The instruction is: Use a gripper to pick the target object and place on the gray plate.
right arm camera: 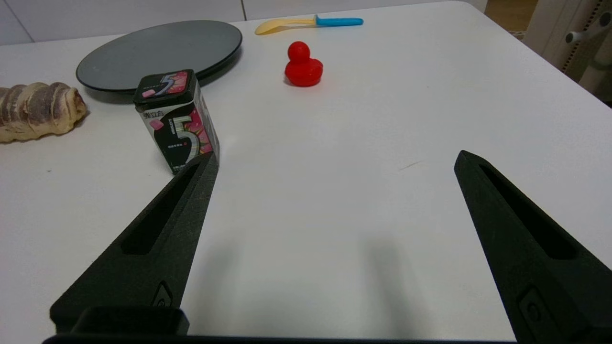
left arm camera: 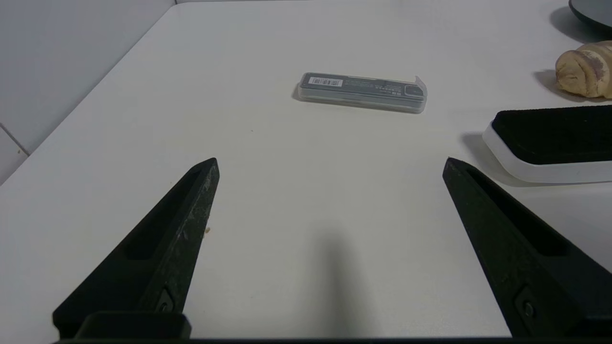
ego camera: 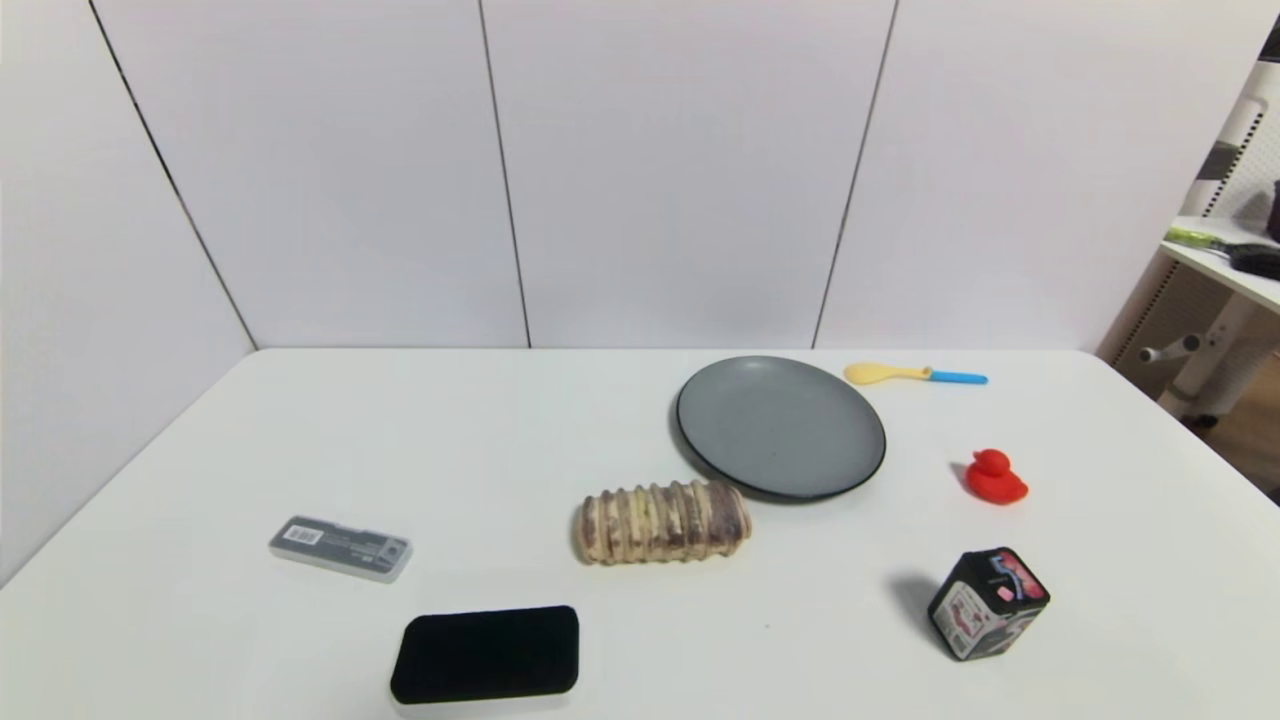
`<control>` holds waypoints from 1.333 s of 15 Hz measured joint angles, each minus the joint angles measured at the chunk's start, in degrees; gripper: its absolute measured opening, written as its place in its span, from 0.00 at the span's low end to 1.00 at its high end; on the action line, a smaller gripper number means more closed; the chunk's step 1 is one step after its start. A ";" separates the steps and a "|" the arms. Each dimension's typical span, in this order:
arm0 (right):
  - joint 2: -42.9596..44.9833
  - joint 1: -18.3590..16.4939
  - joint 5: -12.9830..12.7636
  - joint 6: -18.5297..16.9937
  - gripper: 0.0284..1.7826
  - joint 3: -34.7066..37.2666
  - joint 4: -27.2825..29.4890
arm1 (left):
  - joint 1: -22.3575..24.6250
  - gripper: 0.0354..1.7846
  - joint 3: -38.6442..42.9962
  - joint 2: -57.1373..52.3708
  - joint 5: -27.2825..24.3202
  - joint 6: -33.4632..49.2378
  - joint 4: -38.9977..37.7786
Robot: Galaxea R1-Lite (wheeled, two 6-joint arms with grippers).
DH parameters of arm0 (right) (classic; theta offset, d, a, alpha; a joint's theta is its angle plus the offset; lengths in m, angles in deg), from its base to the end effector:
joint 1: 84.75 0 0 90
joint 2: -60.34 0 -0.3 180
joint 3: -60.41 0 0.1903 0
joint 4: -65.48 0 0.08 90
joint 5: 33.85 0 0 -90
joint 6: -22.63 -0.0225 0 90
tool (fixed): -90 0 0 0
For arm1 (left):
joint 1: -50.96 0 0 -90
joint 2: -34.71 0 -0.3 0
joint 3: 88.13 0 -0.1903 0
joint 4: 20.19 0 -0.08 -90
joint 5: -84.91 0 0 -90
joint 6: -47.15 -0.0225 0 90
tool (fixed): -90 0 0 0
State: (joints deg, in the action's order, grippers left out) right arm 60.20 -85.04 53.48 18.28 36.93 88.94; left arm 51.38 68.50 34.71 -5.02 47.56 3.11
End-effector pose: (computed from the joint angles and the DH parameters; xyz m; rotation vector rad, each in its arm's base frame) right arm -0.0228 -0.0009 0.0759 0.0759 0.0001 -0.0517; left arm -0.0228 -0.0001 0.0756 -0.0072 -0.0013 0.0085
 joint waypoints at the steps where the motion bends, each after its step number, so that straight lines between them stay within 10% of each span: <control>1: 0.00 -0.04 0.00 -0.02 0.96 0.00 0.00 | 0.00 0.94 0.00 0.00 0.00 0.00 0.00; 20: 0.00 -0.01 0.00 -0.02 0.96 0.01 0.00 | -0.06 0.94 -4.66 5.69 -0.17 -0.85 2.63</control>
State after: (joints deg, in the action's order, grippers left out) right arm 60.20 -85.05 53.48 18.26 36.94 88.94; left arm 51.32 63.84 40.40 -5.19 46.71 5.74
